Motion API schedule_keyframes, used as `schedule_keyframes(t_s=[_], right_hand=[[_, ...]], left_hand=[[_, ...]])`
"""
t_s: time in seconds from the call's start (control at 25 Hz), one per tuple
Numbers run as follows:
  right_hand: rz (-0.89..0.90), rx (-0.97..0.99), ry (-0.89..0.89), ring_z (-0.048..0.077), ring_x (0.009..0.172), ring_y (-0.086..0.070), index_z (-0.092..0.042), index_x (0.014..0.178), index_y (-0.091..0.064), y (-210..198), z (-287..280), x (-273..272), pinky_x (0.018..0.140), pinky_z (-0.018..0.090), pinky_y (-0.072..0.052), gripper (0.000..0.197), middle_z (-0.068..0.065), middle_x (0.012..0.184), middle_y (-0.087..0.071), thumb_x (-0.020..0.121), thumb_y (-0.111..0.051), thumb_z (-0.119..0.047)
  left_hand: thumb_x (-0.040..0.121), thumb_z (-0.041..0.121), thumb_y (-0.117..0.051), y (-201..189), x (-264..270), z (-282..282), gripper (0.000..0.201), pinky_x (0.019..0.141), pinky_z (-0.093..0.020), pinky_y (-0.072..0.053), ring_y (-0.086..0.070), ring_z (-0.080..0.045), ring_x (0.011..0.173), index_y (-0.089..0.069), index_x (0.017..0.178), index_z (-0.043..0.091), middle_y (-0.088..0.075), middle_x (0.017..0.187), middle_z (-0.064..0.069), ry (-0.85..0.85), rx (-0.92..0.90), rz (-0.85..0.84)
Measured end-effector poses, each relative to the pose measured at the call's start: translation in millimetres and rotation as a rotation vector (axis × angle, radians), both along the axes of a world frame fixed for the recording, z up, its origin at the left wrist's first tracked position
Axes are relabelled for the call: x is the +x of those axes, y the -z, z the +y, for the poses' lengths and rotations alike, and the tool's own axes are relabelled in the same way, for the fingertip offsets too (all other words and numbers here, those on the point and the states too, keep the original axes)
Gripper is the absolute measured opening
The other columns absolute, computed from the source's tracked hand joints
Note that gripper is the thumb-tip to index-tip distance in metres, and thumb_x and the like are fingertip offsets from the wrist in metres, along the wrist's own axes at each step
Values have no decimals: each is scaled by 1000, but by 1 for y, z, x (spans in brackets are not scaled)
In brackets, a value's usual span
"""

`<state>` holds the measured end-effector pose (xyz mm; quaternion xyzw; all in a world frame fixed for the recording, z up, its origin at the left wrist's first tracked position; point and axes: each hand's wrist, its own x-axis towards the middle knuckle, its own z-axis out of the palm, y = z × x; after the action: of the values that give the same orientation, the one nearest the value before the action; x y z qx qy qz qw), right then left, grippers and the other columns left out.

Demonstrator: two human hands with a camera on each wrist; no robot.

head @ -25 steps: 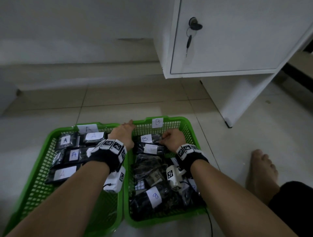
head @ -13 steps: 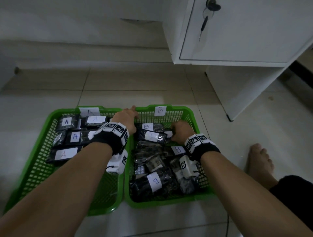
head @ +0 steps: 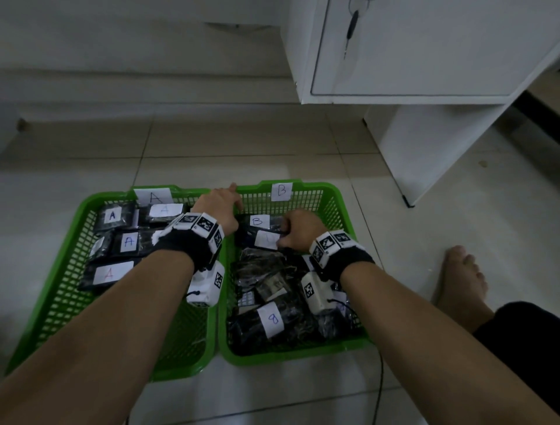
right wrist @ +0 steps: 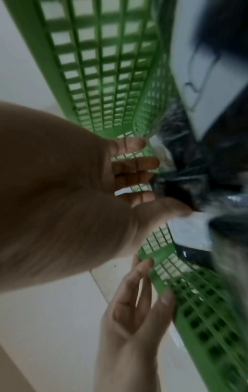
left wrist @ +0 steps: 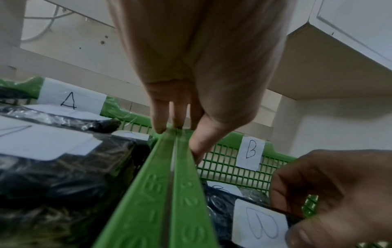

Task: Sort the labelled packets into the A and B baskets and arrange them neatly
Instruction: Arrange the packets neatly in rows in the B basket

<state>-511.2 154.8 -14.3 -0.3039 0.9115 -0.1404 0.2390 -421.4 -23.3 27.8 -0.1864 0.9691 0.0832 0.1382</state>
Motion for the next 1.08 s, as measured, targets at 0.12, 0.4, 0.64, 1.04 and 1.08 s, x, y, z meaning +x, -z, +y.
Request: schedule_keyframes(t_s=[0.12, 0.4, 0.64, 1.04, 1.08], right_hand=[[-147, -95, 88, 22, 86, -66, -12, 96, -67, -23, 8, -12, 67, 31, -53, 25, 2, 95, -67, 78, -85, -15], [-311, -270, 240, 21, 95, -70, -20, 111, -70, -83, 43, -50, 57, 23, -54, 25, 1, 114, -69, 88, -75, -14], [-478, -286, 263, 26, 89, -76, -11, 108, -70, -59, 43, -32, 74, 37, -64, 25, 12, 105, -75, 85, -77, -3], [-62, 331, -121, 31, 108, -67, -3, 111, -74, -26, 56, 4, 85, 36, -55, 33, 11, 114, -71, 80, -83, -14], [-109, 319, -94, 30, 104, -68, -5, 105, -76, -30, 58, 0, 80, 35, -55, 26, 9, 108, -73, 82, -82, -16]], left_hand=[[74, 3, -63, 0, -1, 0, 56, 79, -31, -54, -59, -26, 118, -61, 123, 30, -34, 157, 0, 19, -16, -9], [75, 26, -74, -8, -10, 8, 53, 100, -39, -47, -54, -25, 118, -58, 125, 24, -57, 133, -4, 25, 148, 200], [75, 24, -81, -17, -9, 30, 39, 86, -28, -48, -62, -18, 103, -70, 113, 24, -66, 113, 4, 157, 321, 155], [90, 16, -64, 6, 8, 13, 28, 80, -24, -41, -61, -21, 104, -66, 118, 12, -66, 119, -4, -77, 368, 229], [93, 18, -62, 8, 8, 8, 29, 79, -25, -41, -60, -21, 102, -63, 121, 13, -65, 117, -3, -129, 430, 236]])
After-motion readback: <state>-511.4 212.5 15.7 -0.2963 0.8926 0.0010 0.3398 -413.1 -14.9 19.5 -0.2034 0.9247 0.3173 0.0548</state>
